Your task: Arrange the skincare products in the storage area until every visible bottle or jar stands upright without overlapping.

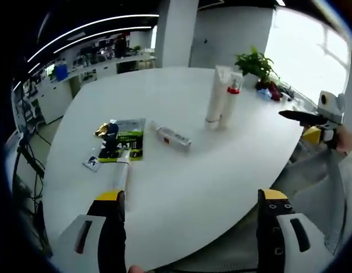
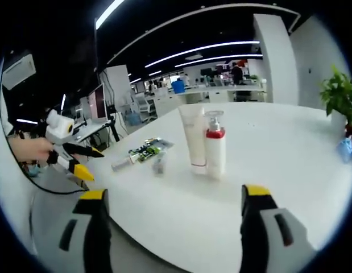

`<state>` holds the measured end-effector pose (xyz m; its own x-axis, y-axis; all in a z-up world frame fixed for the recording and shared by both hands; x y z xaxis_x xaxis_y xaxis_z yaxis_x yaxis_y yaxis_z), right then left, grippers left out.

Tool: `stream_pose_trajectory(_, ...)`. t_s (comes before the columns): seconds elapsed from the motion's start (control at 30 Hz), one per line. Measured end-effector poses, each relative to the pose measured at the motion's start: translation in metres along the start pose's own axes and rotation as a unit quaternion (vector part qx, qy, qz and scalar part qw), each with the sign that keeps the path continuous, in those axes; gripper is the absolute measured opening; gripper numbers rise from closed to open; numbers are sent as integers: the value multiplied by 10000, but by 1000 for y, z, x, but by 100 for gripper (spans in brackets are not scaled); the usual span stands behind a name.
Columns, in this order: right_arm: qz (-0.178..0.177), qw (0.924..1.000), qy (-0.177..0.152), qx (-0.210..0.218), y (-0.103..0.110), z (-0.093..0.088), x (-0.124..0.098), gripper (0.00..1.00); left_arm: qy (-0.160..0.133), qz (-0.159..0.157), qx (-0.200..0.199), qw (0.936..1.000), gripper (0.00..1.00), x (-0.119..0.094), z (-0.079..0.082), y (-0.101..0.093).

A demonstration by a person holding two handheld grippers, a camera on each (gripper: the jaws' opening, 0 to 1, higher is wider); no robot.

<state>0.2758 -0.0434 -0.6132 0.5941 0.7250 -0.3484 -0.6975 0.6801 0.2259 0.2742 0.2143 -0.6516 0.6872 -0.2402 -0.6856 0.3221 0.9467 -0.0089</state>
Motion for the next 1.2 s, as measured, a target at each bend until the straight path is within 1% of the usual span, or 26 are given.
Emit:
stream_pose_trajectory(0.1,8,10000,-2,1,0,0,0,97,103,140,3,9998,89,6,2,13)
stream_pose_trajectory(0.17,2,10000,-7,25,-1,-1,0,97,203,226,2,9995,87,10,3,22)
stream_pose_trajectory(0.23,7,10000,11,33,-1,-1,1,96,378,352,103,9986,86,15,1,32)
stream_pose_trajectory(0.4,9,10000,40,15,-1,-2,1,96,483,431,210,9977,83,26,6,46)
stream_pose_trajectory(0.57,-23,10000,18,77,-2,-2,0,96,747,506,307,9955,77,40,4,60)
stream_pose_trajectory(0.67,-45,9999,20,92,-3,-2,0,96,924,505,407,9936,75,46,1,66)
stream_pose_trajectory(0.93,-73,9999,61,116,-5,-4,0,95,1214,488,570,9898,63,62,0,77)
stream_pose_trajectory(1.0,-72,9999,77,110,-5,-5,1,94,1382,435,630,9874,60,66,-4,78)
stream_pose_trajectory(1.2,-69,9998,140,117,-5,-7,1,92,1540,454,739,9843,52,76,-6,85)
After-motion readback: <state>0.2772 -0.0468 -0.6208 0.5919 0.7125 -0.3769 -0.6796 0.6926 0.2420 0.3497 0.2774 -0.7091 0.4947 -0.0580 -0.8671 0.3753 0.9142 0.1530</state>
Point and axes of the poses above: the point that each gripper's makers call its tool centre point, and the gripper's own axes: x roughly forward along the fingers, y roughly to its left, z roughly out of its top, the point moved 1 cm from there along -x, roughly backward along the fingers, and after that the axes turned 11 degrees about z, right-handed, at the moved point
